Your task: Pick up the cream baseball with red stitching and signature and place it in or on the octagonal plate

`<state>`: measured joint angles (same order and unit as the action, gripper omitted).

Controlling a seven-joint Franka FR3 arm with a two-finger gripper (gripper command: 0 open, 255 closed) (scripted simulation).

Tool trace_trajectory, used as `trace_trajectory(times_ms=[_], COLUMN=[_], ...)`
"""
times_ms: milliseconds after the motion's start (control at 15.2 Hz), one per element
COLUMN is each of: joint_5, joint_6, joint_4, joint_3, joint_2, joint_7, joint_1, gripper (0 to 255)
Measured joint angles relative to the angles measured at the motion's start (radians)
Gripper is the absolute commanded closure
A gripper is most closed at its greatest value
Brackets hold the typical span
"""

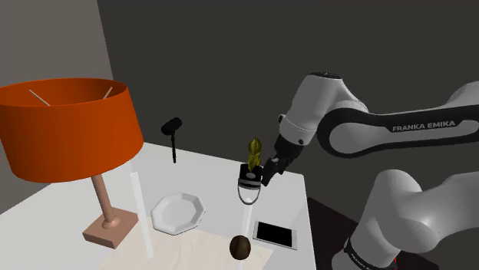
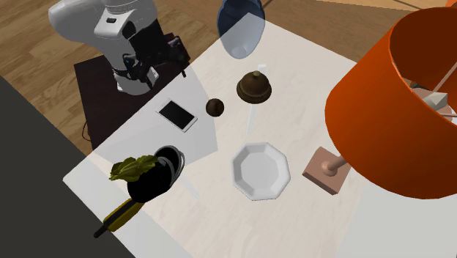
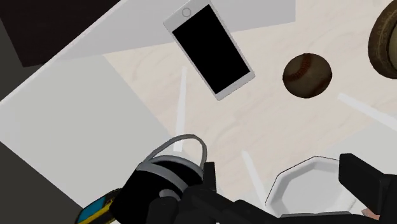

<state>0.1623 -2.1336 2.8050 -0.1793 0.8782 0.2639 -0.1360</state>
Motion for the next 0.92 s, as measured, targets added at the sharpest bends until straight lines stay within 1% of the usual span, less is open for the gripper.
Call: trace_trajectory(times_ms=[66, 264, 462, 726, 792, 924], joint_5=[0.016, 0.058, 0.108, 0.163, 0.17, 0.191], joint_6=[-0.032, -0.147, -0.262, -0.434, -0.487, -0.577], joint_4=[0.024, 0.063, 0.118, 0.128, 0.123, 0.126], joint_3=[-0.018, -0.062, -0.115, -0.194, -0.211, -0.257], joint_2=[-0.006, -0.08, -0.134, -0.286, -0.341, -0.421], joint_7=[0.014, 0.044, 0.085, 0.144, 0.152, 0.19], joint_1=[-0.015, -0.045, -0.091, -0.135, -0.135, -0.154], gripper=[0, 0, 0, 0, 0, 0])
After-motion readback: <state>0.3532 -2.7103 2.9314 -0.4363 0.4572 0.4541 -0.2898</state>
